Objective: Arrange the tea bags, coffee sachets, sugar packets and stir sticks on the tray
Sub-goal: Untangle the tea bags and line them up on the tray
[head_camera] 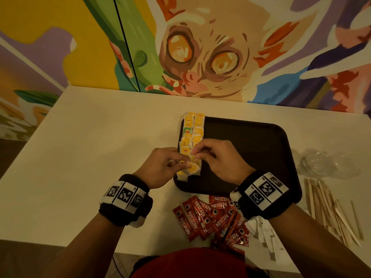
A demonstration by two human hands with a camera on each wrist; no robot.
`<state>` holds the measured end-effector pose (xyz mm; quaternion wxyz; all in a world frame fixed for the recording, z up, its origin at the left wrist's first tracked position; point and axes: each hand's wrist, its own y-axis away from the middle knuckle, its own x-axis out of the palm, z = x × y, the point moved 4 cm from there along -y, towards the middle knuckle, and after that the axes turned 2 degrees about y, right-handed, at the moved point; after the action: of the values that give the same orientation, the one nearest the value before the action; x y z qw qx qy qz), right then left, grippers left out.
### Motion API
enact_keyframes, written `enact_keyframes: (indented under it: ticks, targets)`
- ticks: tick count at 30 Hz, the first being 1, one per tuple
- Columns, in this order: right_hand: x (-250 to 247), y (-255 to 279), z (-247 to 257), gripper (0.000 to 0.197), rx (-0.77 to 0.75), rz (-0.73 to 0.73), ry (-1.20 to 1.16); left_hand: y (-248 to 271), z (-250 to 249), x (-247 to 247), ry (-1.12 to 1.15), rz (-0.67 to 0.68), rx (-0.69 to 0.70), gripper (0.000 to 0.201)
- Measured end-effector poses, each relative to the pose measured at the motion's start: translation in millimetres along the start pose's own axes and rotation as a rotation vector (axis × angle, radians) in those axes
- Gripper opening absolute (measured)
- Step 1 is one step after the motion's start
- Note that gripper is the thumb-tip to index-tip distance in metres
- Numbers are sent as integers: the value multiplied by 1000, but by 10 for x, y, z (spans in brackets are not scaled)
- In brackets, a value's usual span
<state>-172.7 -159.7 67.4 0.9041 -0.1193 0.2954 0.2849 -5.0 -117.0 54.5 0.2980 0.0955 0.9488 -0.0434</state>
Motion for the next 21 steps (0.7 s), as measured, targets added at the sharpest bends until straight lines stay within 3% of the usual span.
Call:
enact_keyframes:
  ticks: [4,8,18,21]
  targets:
    - [23,-4,-41,15,37,-68,-115,-15,-81,-8,163,-21,-12,19]
    - [114,16,-142,24,77,-138,-236,-31,-96,-35,281,-145,-20,20]
    - [333,108,-305,22,230,-149,-602,-32,79,96,278,-392,-140,12]
    - [381,149,-346,16,249,-123,-555,-32,139,145,302,-409,-180,12]
